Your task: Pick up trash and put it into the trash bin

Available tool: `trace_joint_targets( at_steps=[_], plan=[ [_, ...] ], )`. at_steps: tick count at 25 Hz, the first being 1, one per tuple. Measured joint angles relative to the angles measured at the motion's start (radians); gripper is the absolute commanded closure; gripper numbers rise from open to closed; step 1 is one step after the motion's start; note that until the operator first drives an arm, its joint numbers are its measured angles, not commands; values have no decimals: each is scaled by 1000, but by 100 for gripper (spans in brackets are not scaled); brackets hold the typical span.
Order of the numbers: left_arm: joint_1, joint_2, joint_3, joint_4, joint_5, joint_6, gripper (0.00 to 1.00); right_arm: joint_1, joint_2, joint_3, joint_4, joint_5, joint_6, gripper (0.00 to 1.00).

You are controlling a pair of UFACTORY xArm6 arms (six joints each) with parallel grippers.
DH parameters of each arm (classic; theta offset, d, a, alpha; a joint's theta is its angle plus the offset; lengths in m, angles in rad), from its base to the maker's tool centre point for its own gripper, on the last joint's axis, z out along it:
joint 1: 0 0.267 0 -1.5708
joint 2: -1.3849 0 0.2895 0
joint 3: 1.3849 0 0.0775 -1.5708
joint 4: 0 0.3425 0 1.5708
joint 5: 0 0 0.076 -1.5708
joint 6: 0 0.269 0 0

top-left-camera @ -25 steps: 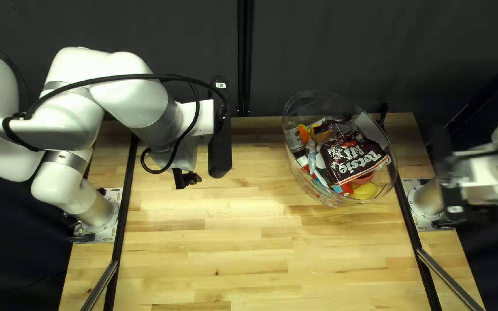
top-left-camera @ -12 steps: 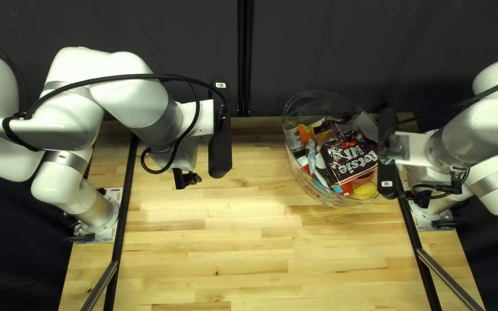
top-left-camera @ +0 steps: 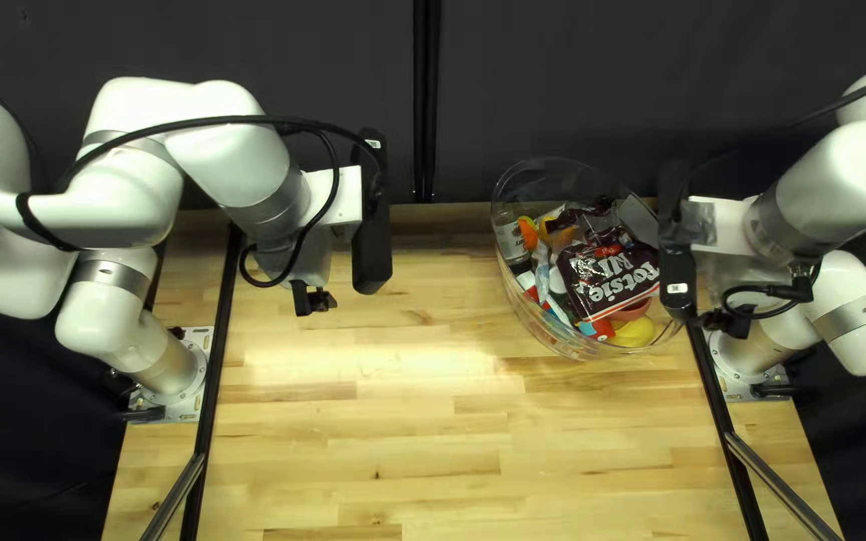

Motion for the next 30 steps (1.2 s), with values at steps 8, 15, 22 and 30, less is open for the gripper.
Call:
trace_joint_targets(
  at_steps=[8,15,22,30],
  plan=[
    [17,-9,14,-6,-5,12,0,3,12,-7,6,-3,-18,0],
    [27,-24,19,-10,4,20,0,4,16,-5,4,-7,-21,0],
    [42,-65,7,-12,81,41,0,-77,122,-20,30,-109,-114,0],
    [36,-25,-14,-38,97,79,0,-116,144,-3,60,-159,-166,0]
  ],
)
